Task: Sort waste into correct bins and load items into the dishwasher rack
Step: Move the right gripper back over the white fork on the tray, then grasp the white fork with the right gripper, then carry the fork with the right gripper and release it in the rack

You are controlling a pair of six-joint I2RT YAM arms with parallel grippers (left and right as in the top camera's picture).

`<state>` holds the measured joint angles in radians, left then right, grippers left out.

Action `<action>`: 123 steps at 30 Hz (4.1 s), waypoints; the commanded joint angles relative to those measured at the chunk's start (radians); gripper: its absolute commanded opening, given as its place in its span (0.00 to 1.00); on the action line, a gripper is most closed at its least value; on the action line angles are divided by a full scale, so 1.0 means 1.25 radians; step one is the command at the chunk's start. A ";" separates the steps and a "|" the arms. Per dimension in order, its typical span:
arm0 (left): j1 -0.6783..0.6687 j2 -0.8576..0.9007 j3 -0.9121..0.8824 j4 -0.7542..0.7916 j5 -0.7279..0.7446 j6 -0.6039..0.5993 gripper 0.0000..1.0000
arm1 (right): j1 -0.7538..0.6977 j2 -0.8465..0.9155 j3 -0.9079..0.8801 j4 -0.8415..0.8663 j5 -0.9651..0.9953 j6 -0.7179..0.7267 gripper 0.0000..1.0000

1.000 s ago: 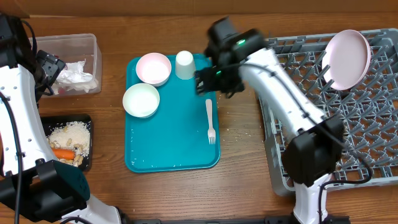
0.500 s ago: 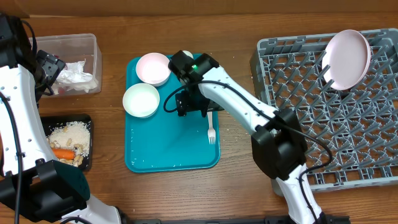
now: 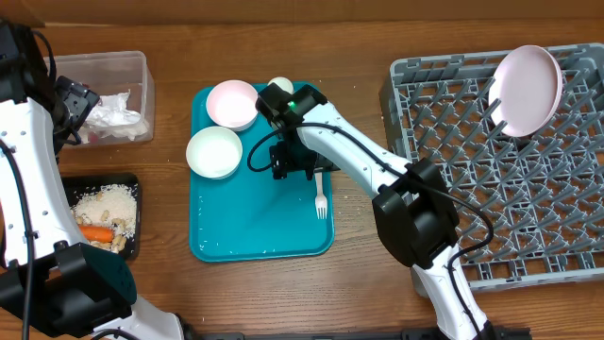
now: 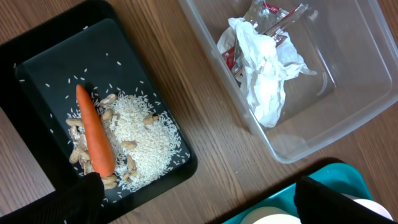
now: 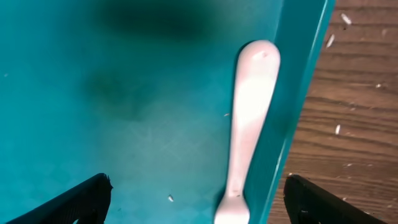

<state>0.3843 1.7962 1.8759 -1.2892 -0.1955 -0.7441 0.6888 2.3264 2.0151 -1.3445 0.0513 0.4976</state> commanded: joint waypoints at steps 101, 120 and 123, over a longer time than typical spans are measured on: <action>0.001 -0.002 0.004 0.000 -0.011 0.009 1.00 | -0.515 -0.110 0.242 -0.128 -0.071 -0.434 0.04; 0.001 -0.002 0.004 0.000 -0.011 0.009 1.00 | -0.535 -0.082 0.164 -0.105 -0.158 -0.458 0.62; 0.001 -0.002 0.004 0.000 -0.011 0.009 1.00 | -0.534 -0.089 0.164 -0.114 -0.175 -0.458 0.62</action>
<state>0.3843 1.7962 1.8759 -1.2892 -0.1955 -0.7441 0.0158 2.2196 2.2173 -1.4834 -0.1352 -0.0826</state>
